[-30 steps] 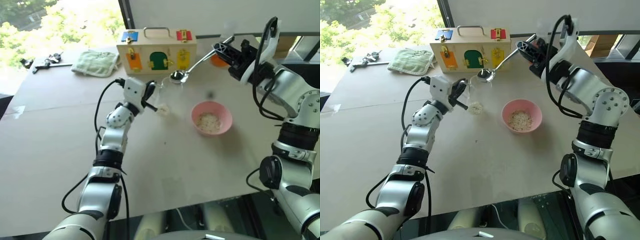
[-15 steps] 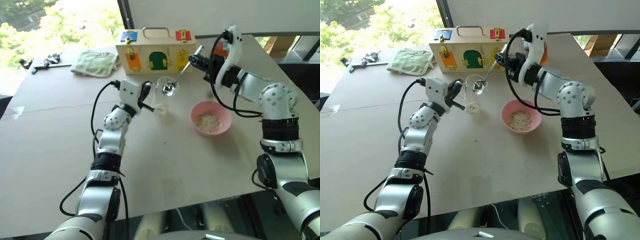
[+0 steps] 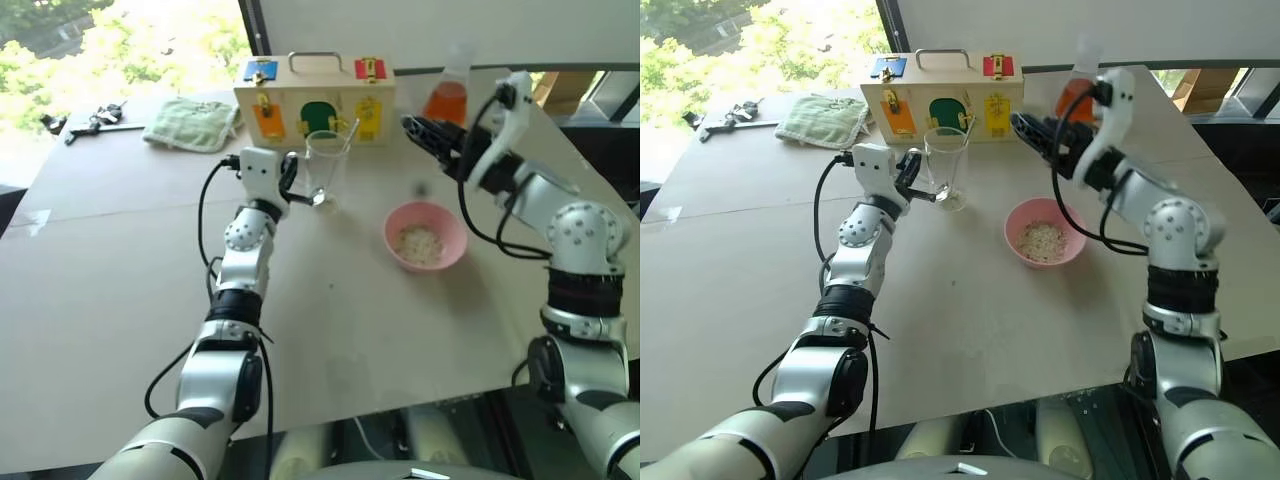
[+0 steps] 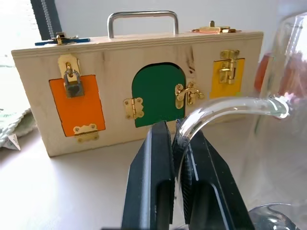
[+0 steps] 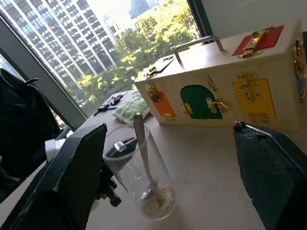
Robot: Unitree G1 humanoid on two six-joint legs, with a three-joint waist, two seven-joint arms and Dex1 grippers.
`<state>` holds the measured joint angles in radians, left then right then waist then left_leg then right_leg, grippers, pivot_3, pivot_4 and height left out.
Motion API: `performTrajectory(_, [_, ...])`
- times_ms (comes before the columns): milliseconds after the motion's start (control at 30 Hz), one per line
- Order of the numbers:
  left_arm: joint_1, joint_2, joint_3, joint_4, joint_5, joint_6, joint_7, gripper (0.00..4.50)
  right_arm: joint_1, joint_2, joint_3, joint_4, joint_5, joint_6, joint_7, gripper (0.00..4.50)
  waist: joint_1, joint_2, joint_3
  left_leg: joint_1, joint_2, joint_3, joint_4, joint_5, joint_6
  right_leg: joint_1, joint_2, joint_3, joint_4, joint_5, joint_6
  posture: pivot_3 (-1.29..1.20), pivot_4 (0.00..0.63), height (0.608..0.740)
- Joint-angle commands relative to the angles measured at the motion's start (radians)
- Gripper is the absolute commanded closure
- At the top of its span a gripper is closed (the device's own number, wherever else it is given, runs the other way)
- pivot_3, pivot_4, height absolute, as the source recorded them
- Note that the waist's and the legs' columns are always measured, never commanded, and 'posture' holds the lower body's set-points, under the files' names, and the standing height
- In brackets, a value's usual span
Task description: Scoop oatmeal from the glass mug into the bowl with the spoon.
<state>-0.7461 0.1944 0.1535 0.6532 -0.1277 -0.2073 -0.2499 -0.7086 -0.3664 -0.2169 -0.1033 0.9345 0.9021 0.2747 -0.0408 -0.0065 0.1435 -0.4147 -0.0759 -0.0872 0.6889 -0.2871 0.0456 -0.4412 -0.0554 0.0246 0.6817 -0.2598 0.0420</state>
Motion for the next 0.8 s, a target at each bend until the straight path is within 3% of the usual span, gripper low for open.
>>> performTrajectory(33, [0.012,-0.013,0.030,-0.007,-0.031,-0.051,0.016,4.50,0.141,-0.037,-0.063,-0.180,0.094,0.051,0.013,0.24,-0.001,0.000,0.000,0.000,0.000,0.000,0.000,0.000,0.000,-0.001,0.000,0.000,0.000,0.000,0.000,0.00,0.150,0.740])
performTrajectory(167, [0.068,-0.021,0.019,-0.004,-0.012,-0.087,0.021,4.50,0.380,-0.122,-0.038,-0.337,-0.022,-0.042,0.085,0.24,0.000,0.000,0.000,0.000,0.000,0.001,0.000,0.000,0.000,-0.001,0.000,0.002,0.002,0.000,0.000,0.00,0.150,0.740])
performTrajectory(300, [0.109,-0.023,0.006,-0.023,0.000,-0.119,0.018,4.50,0.540,-0.163,-0.024,-0.465,-0.031,-0.084,0.160,0.24,0.002,0.000,0.000,0.004,0.000,0.006,0.001,0.000,0.000,-0.001,0.001,0.007,0.009,0.000,0.000,0.00,0.150,0.740])
performTrajectory(333, [0.114,-0.024,0.009,-0.026,-0.004,-0.118,0.019,3.77,0.574,-0.179,-0.009,-0.499,-0.040,-0.096,0.189,0.17,0.005,0.000,0.000,0.005,0.000,0.006,0.001,0.000,0.000,-0.001,0.001,0.007,0.011,0.000,0.000,0.00,0.150,0.740])
performTrajectory(400, [0.128,-0.022,0.009,-0.033,-0.005,-0.120,0.013,3.08,0.637,-0.194,0.011,-0.556,-0.037,-0.119,0.236,0.17,0.005,0.000,0.000,0.009,0.000,0.006,0.001,0.000,0.000,0.002,0.001,0.008,0.012,0.000,0.000,0.00,0.150,0.740])
performTrajectory(500, [0.170,-0.022,0.007,-0.066,-0.009,-0.123,0.002,1.67,0.764,-0.217,0.045,-0.622,-0.042,-0.156,0.316,0.17,0.009,-0.001,-0.001,0.020,0.000,0.006,-0.001,-0.002,0.003,0.013,0.001,0.008,0.011,0.000,0.000,0.00,0.150,0.740])
performTrajectory(600, [0.260,-0.019,0.000,-0.168,-0.012,-0.099,-0.012,0.35,0.939,-0.277,0.099,-0.628,-0.195,-0.288,0.427,0.17,0.014,-0.001,-0.001,0.022,0.000,0.006,-0.001,-0.002,0.003,0.015,0.001,0.008,0.009,0.000,0.001,0.00,0.150,0.740])
performTrajectory(633, [0.294,-0.013,-0.006,-0.204,-0.007,-0.092,-0.019,0.05,0.987,-0.282,0.100,-0.615,-0.228,-0.337,0.458,0.17,0.015,-0.001,-0.001,0.022,0.000,0.006,-0.001,0.000,0.000,0.015,0.001,0.008,0.008,0.000,0.001,0.00,0.150,0.740])
performTrajectory(800, [0.385,0.057,-0.021,-0.362,0.008,-0.027,-0.066,0.05,1.020,-0.249,0.064,-0.533,-0.243,-0.425,0.493,0.17,0.024,-0.003,0.000,0.035,0.001,0.006,-0.004,-0.003,0.004,0.029,0.002,0.008,0.005,0.000,0.001,0.00,0.150,0.740])
